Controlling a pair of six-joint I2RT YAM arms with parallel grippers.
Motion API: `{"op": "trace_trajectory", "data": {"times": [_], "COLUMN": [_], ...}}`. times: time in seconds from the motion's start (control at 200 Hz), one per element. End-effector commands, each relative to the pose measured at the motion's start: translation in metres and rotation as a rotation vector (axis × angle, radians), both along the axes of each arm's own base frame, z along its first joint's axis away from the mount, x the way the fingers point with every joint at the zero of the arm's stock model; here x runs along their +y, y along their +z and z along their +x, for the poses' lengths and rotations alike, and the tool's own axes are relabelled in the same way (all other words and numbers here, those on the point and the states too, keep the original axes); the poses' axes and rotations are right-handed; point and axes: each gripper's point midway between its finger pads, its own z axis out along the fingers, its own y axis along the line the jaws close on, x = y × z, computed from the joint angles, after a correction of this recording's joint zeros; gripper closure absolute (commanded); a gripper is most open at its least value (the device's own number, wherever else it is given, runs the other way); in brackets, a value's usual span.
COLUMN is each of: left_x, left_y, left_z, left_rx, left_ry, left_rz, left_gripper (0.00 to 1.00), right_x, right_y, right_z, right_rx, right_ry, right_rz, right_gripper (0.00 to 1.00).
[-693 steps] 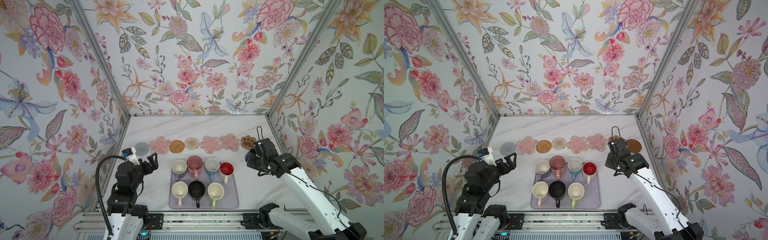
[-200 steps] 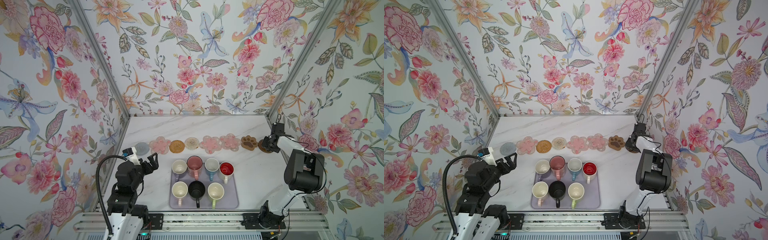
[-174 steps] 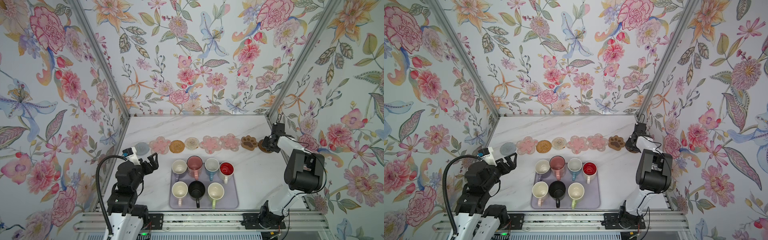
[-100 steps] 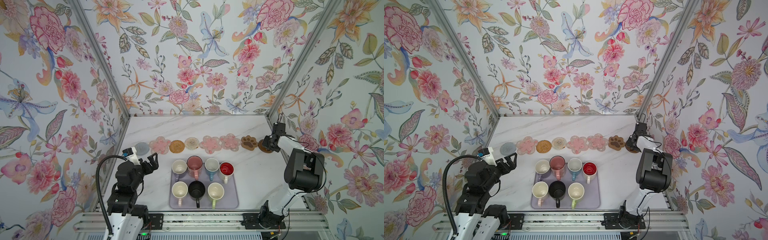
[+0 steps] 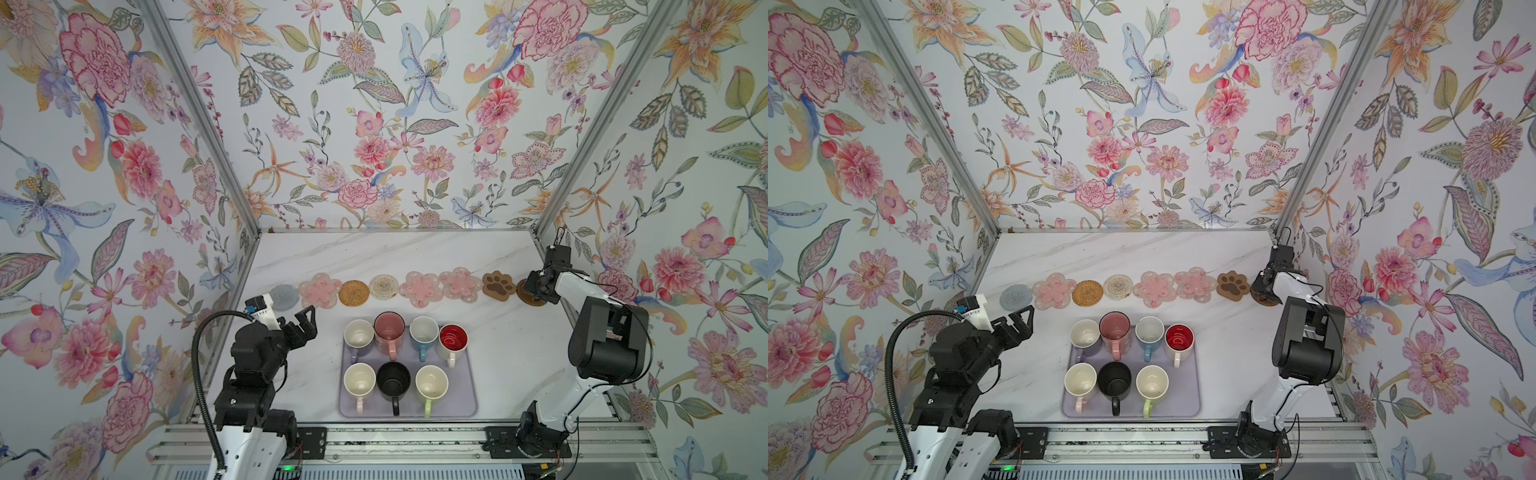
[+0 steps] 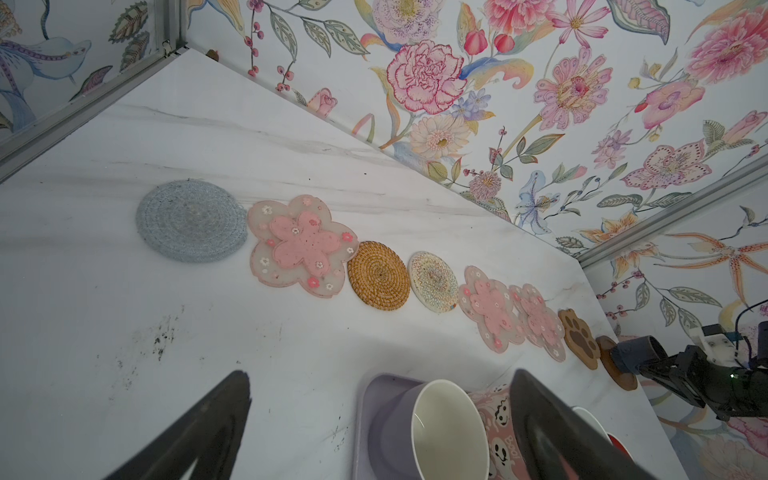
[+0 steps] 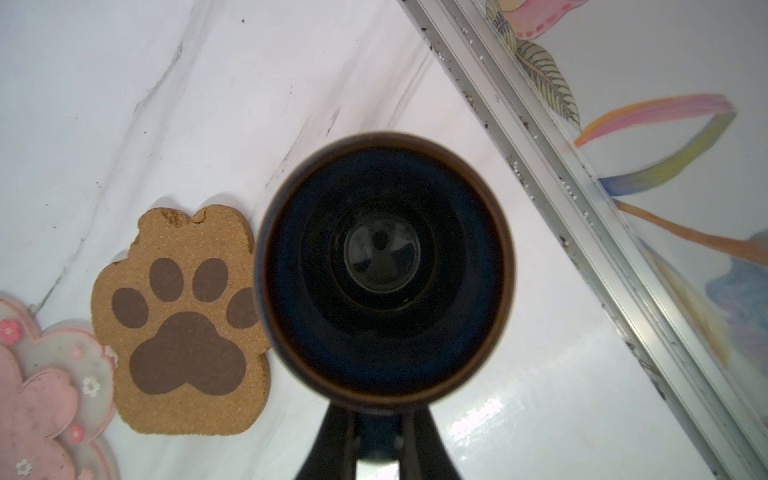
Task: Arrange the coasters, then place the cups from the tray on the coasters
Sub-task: 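Lower the dark blue mug onto the round wooden coaster and release, then lift the open right gripper up from the placed mug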
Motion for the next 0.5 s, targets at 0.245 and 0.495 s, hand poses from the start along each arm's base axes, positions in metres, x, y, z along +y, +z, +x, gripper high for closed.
{"op": "trace_trajectory", "data": {"times": [0.245, 0.495], "left_x": [-0.003, -0.003], "left_y": [0.002, 0.001], "left_z": [0.0, 0.001], "left_rx": [-0.021, -0.018], "left_ry": [-0.02, -0.019], "left_rz": [-0.001, -0.002], "left_gripper": [0.01, 0.01], "right_x": [-0.002, 0.019], "right_y": [0.019, 0.087], "right_z": [-0.004, -0.036], "right_rx": [-0.033, -0.187], "right_ry": [-0.049, -0.041], "right_rz": [-0.006, 0.019], "right_gripper": [0.5, 0.1]}}
